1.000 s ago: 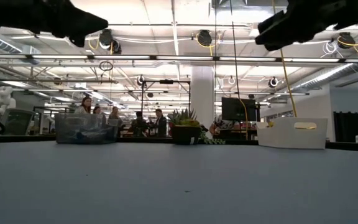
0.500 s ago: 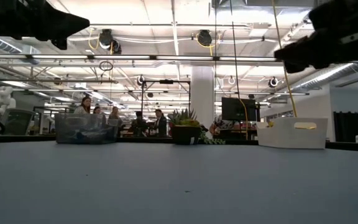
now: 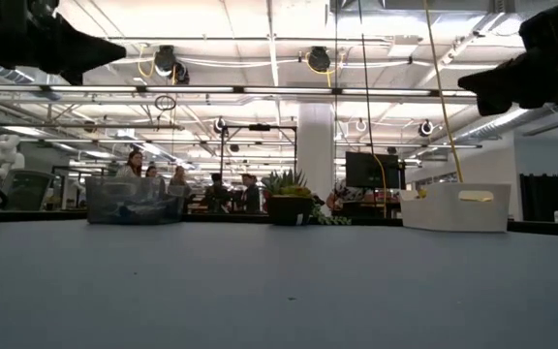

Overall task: Sort candy
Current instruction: Return to Home Position

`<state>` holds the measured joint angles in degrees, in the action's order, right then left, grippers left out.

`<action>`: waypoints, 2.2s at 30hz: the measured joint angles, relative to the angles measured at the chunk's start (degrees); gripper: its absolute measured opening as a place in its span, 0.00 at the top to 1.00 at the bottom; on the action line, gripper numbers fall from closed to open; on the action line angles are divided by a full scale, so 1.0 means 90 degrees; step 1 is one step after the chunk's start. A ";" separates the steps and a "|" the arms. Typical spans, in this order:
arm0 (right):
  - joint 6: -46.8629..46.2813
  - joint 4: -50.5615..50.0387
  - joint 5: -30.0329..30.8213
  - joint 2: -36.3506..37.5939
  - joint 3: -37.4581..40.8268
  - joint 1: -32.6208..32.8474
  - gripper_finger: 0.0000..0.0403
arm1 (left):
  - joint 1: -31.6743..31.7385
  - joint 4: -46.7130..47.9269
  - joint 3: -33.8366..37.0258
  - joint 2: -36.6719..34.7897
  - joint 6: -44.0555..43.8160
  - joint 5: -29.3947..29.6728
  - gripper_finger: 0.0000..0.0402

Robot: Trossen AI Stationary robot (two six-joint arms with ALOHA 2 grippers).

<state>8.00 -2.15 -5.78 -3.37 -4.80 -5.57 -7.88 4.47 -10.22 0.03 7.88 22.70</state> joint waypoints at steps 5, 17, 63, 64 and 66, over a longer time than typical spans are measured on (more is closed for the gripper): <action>0.0084 -0.0363 -0.0204 0.0330 0.0027 -0.0533 1.00 | 0.0005 0.0098 -0.0005 0.0000 0.0141 0.0013 0.97; -0.0353 0.0614 -0.1044 0.0362 0.0442 -0.1729 1.00 | 0.0360 -0.1568 0.1090 0.0000 -0.0162 0.0132 0.97; -0.1150 0.0593 0.0474 0.0354 0.0442 -0.2176 1.00 | 0.2516 -0.0801 0.1100 0.0000 -0.1297 -0.1035 0.97; -0.1150 0.0593 0.0474 0.0354 0.0442 -0.2176 1.00 | 0.2516 -0.0799 0.1101 0.0000 -0.1297 -0.1035 0.97; -0.1150 0.0593 0.0474 0.0354 0.0442 -0.2176 1.00 | 0.2514 -0.0799 0.1103 0.0000 -0.1297 -0.1035 0.97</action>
<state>-2.35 3.18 -1.52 -0.19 -0.82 -25.15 14.74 -2.72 -0.30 0.03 -3.79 13.39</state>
